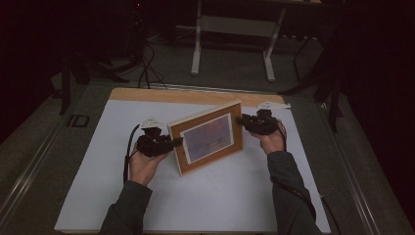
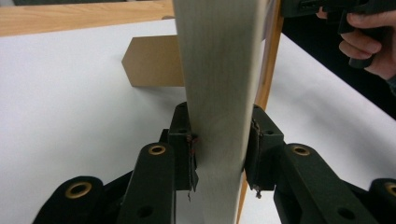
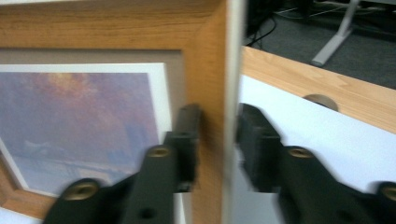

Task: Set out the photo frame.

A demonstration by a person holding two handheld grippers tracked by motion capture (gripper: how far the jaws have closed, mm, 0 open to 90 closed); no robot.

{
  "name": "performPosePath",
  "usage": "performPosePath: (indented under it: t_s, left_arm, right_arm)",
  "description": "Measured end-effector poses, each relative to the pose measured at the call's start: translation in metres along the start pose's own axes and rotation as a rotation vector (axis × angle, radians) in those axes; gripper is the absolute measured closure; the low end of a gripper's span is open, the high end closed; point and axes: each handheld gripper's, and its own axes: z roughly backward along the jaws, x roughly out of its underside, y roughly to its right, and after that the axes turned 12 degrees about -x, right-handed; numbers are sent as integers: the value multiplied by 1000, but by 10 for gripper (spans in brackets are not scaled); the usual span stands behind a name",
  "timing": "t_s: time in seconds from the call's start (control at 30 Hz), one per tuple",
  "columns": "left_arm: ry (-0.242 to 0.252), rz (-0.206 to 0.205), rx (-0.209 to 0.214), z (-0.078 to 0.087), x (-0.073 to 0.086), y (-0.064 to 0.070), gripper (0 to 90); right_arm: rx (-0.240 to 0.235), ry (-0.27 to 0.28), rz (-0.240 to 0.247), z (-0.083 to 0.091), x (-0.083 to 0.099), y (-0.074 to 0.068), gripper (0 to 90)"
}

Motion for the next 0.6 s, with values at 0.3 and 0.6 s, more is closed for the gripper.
performPosePath:
  t_s: [0.3, 0.6]
  left_arm:
    - [-5, -15, 27, -2, -2, -5, 701]
    - [-33, -48, 47, -8, -11, -14, 694]
  right_arm:
    - [-33, -1, -21, 1, 5, 6, 697]
    - [-64, -17, -18, -2, 3, 10, 621]
